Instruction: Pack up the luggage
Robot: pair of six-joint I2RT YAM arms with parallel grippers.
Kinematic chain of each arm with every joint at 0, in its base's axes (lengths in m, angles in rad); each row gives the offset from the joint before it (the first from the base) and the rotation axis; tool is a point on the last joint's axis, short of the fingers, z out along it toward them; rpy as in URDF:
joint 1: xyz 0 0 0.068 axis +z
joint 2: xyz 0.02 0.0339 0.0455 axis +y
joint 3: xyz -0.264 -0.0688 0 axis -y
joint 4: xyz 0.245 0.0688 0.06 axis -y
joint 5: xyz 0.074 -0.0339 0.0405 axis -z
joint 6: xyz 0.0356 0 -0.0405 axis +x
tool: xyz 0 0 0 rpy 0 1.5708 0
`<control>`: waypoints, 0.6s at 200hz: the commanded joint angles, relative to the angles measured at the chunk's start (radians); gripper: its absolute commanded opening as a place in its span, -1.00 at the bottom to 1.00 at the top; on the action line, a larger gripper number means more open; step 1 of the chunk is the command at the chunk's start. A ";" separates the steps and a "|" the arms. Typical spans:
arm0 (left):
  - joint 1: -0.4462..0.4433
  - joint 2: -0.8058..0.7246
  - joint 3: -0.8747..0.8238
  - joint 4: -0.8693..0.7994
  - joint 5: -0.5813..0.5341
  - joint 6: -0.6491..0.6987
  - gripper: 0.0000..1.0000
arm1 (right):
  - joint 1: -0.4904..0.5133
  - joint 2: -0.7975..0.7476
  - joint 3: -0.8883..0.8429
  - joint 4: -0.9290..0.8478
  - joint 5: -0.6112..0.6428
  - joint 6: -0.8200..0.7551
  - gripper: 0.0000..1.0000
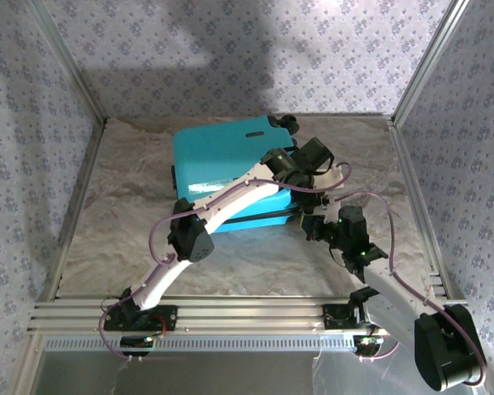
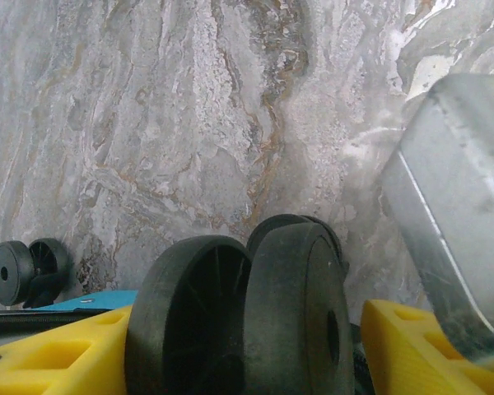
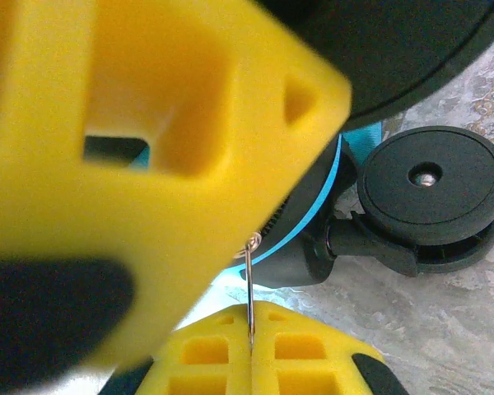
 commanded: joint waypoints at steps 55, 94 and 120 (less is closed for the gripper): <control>0.007 0.005 0.022 -0.084 -0.041 0.008 -0.66 | -0.082 -0.028 -0.004 -0.046 0.012 -0.019 -1.00; 0.007 -0.105 -0.156 0.000 -0.031 -0.012 -0.86 | -0.121 0.000 0.013 -0.045 0.025 -0.026 -1.00; 0.005 -0.210 -0.320 0.090 -0.015 -0.030 -0.90 | -0.135 0.044 0.025 -0.024 0.025 -0.030 -1.00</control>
